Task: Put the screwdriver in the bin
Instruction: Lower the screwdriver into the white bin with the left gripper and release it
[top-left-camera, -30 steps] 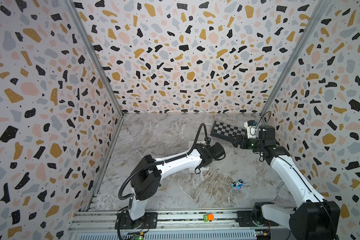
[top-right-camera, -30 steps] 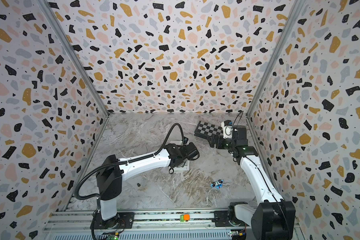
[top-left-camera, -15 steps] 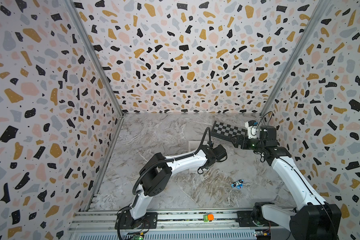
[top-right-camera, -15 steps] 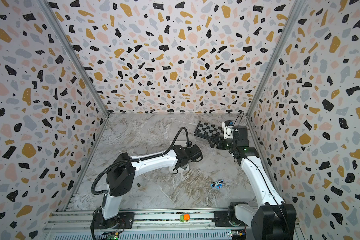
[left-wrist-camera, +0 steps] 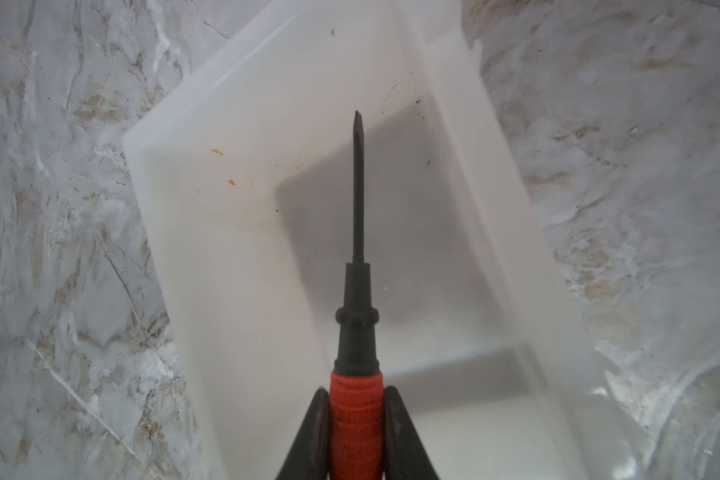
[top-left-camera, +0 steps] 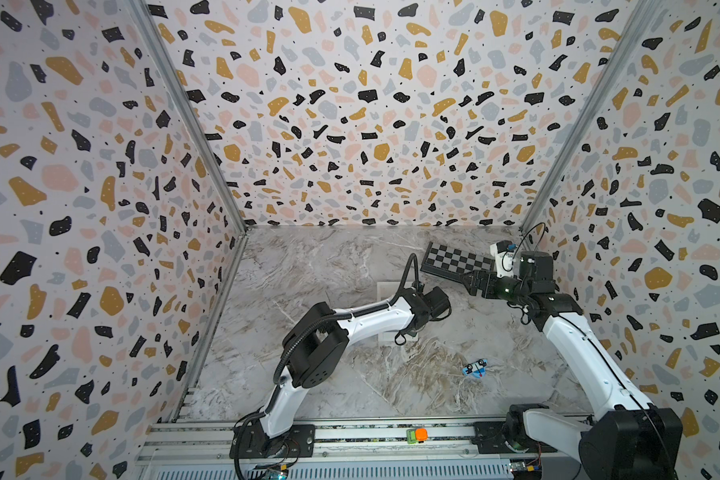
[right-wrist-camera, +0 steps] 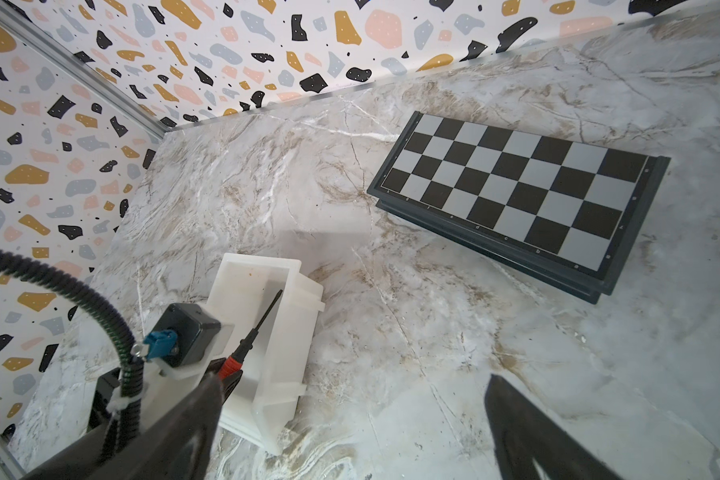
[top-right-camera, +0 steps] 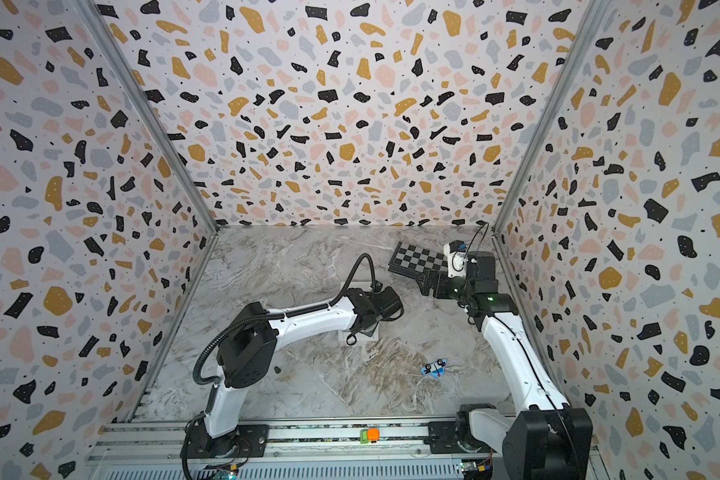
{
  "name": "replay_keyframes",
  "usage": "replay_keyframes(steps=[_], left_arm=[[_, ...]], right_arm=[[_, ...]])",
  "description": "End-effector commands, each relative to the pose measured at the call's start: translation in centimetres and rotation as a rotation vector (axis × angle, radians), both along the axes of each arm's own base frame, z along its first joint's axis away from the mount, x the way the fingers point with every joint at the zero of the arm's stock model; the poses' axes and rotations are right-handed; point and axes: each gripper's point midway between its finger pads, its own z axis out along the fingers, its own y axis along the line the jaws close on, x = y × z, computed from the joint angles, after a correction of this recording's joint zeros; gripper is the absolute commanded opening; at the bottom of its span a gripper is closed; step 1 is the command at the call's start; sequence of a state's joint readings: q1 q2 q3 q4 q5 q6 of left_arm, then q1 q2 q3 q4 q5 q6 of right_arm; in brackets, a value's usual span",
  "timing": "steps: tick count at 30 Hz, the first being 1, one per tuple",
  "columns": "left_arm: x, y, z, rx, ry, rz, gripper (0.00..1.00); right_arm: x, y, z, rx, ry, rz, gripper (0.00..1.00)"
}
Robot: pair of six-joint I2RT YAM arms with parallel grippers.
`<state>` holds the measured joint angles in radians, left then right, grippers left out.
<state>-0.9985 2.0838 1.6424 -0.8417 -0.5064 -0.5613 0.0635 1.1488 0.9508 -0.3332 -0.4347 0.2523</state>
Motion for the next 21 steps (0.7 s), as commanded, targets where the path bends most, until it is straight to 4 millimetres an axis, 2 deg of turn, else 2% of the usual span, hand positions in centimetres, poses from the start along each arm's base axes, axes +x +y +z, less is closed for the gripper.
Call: replay_keyframes(steps=[1, 14, 21], left_arm=[[0.0, 0.2, -1.2, -0.008, 0.030, 0.010, 0.08], [-0.2, 0.8, -2.8, 0.042, 0.042, -0.006, 0.11], [-0.1, 1.1, -3.5, 0.066, 0.040, -0.005, 0.16]], right_arm=[[-0.3, 0.0, 1.2, 0.003, -0.027, 0.006, 0.99], [0.1, 0.1, 1.0, 0.009, -0.020, 0.011, 0.99], [0.2, 0.1, 0.8, 0.013, -0.016, 0.010, 0.99]])
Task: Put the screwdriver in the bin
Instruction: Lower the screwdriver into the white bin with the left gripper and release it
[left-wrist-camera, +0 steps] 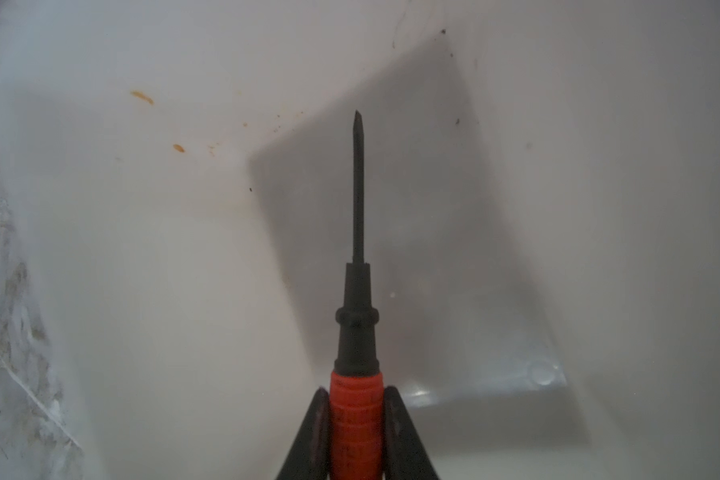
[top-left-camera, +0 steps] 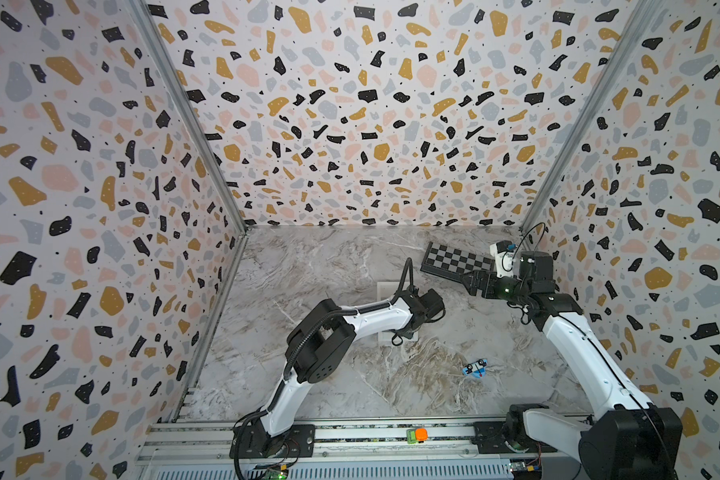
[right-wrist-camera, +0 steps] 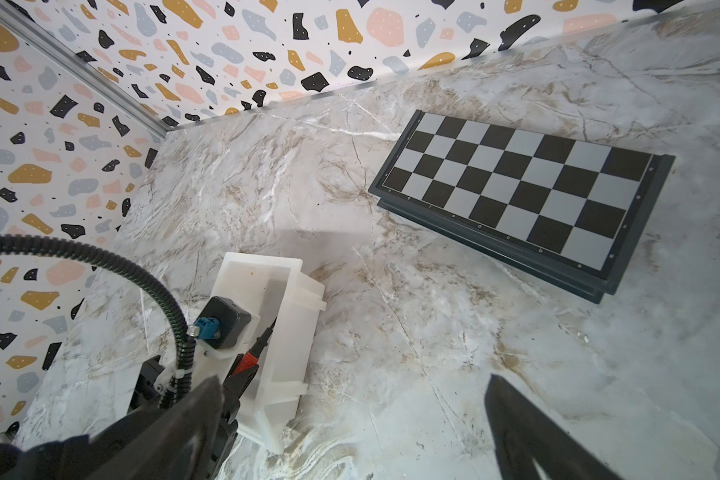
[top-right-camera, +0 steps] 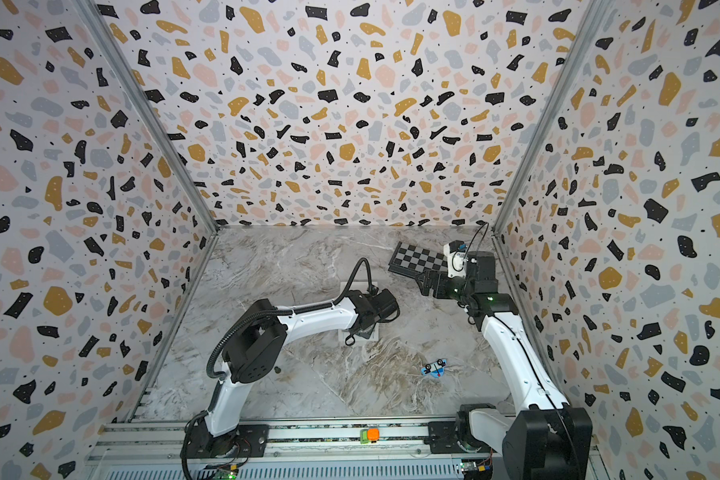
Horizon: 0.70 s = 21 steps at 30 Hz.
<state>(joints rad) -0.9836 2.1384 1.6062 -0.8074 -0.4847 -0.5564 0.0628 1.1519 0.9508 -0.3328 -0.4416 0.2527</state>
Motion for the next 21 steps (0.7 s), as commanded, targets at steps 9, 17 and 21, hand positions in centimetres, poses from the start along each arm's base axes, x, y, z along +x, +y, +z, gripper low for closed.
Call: replay_keyframes(steps=[9, 17, 21], left_arm=[[0.6, 0.0, 0.5, 0.018, -0.041, -0.005, 0.26], [1.4, -0.8, 1.6, -0.007, -0.070, -0.004, 0.36], [2.0, -1.4, 3.4, -0.021, -0.099, -0.006, 0.37]], right_arm=[[0.3, 0.1, 0.9, 0.009, -0.020, 0.006, 0.99], [0.2, 0.1, 1.1, 0.009, -0.020, 0.006, 0.99], [0.1, 0.0, 1.2, 0.007, -0.022, 0.005, 0.99]])
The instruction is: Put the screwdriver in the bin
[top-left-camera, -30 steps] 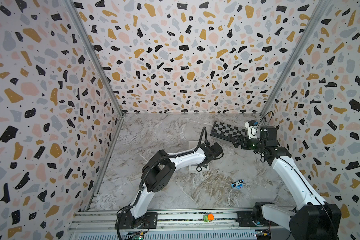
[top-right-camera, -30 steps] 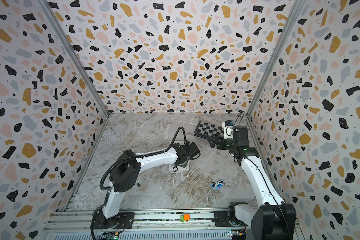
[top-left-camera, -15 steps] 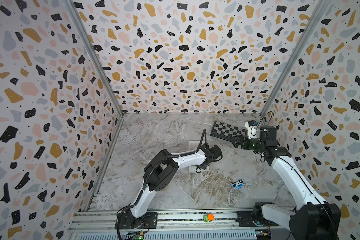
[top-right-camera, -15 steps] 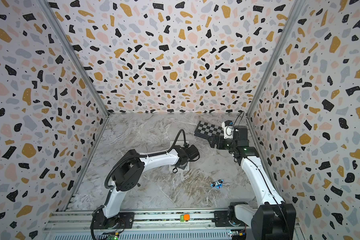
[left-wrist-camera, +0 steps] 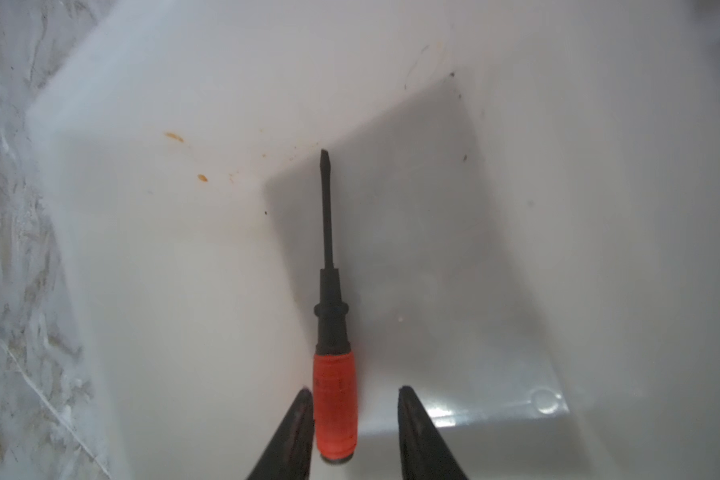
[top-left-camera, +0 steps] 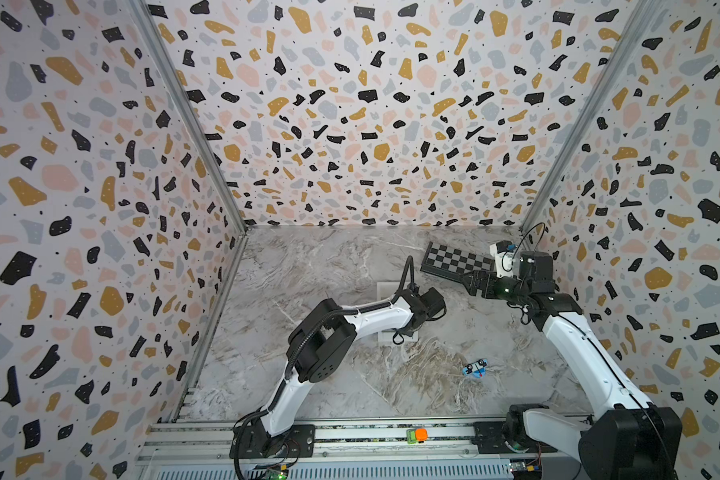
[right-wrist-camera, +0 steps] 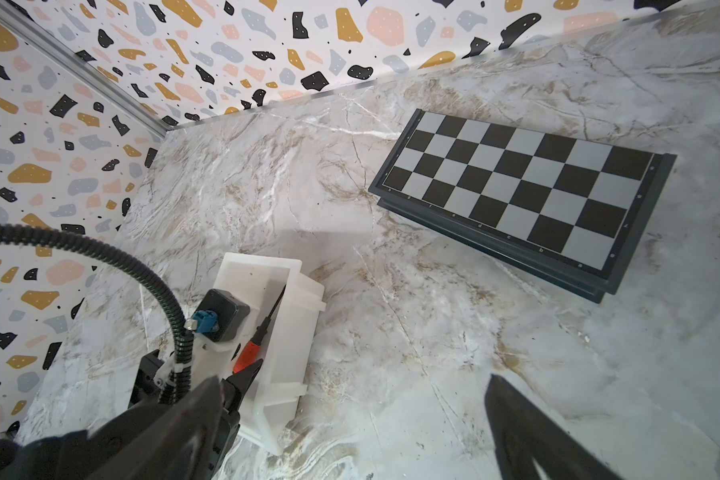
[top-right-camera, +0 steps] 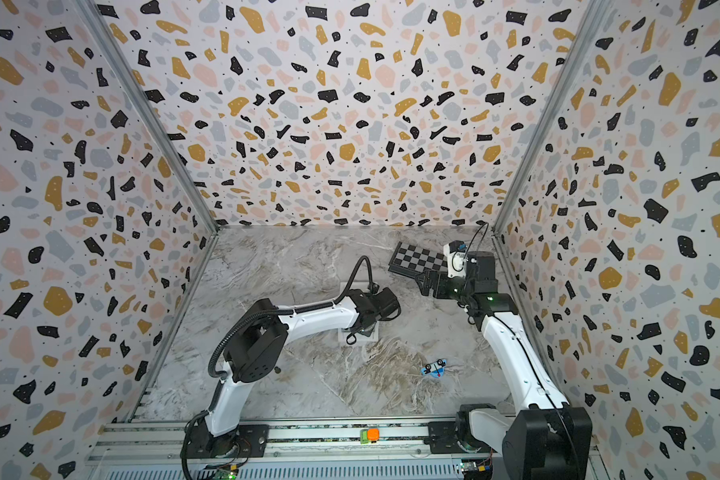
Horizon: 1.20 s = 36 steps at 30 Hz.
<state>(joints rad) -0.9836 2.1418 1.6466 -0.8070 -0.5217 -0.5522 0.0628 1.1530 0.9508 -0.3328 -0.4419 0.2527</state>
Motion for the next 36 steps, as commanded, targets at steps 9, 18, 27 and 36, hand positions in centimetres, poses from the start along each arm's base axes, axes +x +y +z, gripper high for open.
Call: replay_keyframes(steps=[9, 18, 27, 36], left_arm=[[2.9, -3.3, 12.2, -0.165, -0.180, -0.025, 0.39], [5.5, -0.7, 24.4, -0.338, -0.433, 0.014, 0.47], [7.9, 11.5, 31.2, -0.570, -0.665, 0.167, 0.70], [6.2, 25.2, 31.0, -0.532, -0.874, 0.344, 1.00]], right_arm=[[0.2, -0.2, 1.8, -0.004, -0.032, -0.001, 0.99], [0.3, 0.1, 2.8, -0.033, -0.046, -0.003, 1.00], [1.2, 1.8, 3.3, -0.069, -0.087, 0.015, 1.00], [2.9, 3.0, 2.8, -0.125, -0.153, 0.000, 0.99]])
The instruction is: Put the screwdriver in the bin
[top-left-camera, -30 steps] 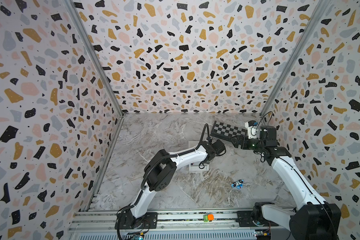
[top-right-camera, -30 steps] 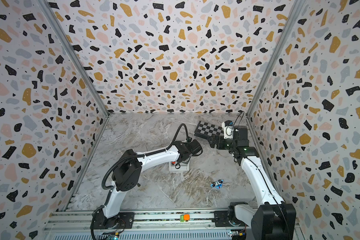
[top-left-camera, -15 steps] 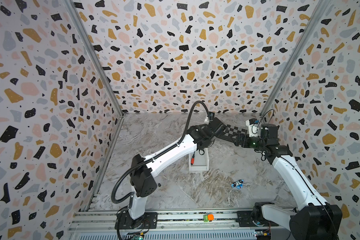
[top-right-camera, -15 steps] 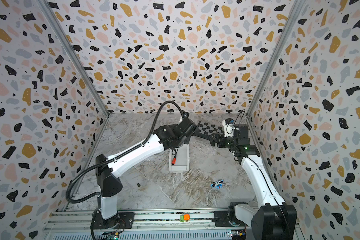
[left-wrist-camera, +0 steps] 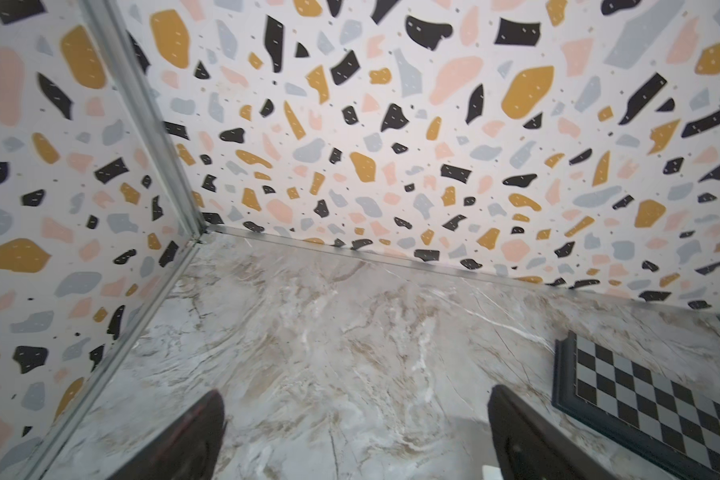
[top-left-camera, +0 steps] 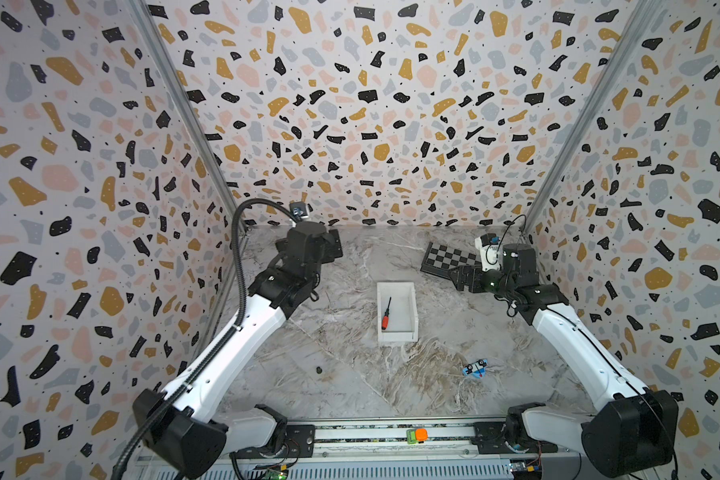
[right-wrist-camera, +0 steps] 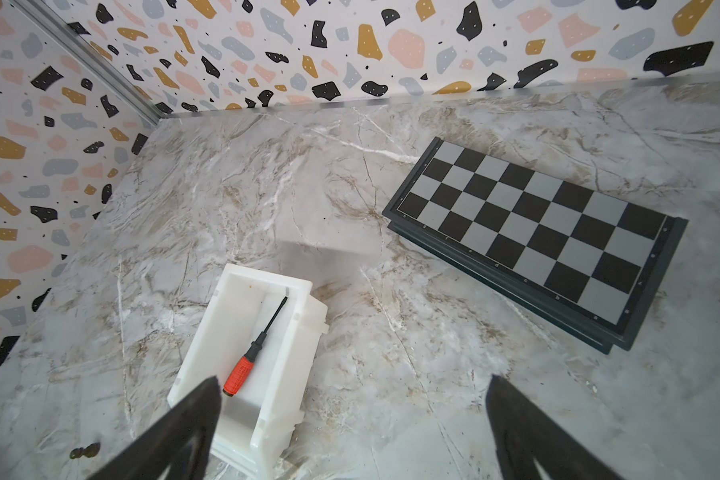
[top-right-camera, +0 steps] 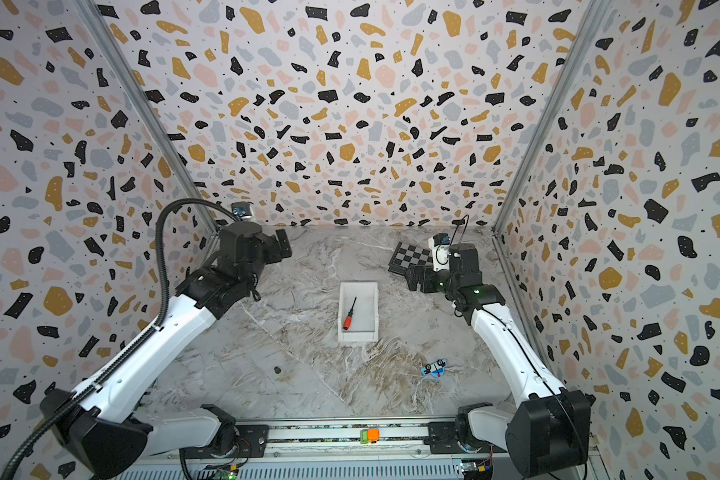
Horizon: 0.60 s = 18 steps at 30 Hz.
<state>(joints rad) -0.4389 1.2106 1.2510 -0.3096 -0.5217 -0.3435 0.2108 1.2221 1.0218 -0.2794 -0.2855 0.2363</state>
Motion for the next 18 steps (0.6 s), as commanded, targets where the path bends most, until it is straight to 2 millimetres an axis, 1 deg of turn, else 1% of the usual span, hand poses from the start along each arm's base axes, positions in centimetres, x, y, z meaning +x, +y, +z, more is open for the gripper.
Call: replay_keyframes(steps=[1, 4, 5, 8, 10, 13, 18], left_arm=[[-0.1, 2.2, 0.6, 0.005, -0.095, 0.039, 1.00], [-0.6, 5.4, -1.0, -0.001, -0.110, 0.128, 1.00], [-0.7, 6.5, -1.5, -0.007, -0.121, 0.157, 1.00], [-1.5, 8.6, -2.9, -0.016, -0.162, 0.220, 1.00], [-1.8, 8.9, -3.7, -0.007, -0.187, 0.206, 1.00], [-2.1, 9.6, -5.4, 0.026, -0.199, 0.237, 1.00], [-2.4, 10.7, -8.3, 0.112, -0.192, 0.285, 1.00]], right_arm=[[1.1, -0.3, 1.5, -0.036, -0.089, -0.035, 0.99], [1.2, -0.6, 1.4, -0.047, -0.113, -0.059, 0.99], [1.2, -1.0, 1.1, -0.053, -0.117, -0.076, 0.99], [0.9, -2.5, 0.7, -0.081, -0.154, -0.150, 0.99], [0.5, -3.5, 0.4, -0.105, -0.181, -0.188, 0.99], [-0.3, -4.6, 0.0, -0.113, -0.234, -0.220, 0.99], [-0.7, -6.9, -0.3, -0.104, -0.339, -0.303, 0.99]])
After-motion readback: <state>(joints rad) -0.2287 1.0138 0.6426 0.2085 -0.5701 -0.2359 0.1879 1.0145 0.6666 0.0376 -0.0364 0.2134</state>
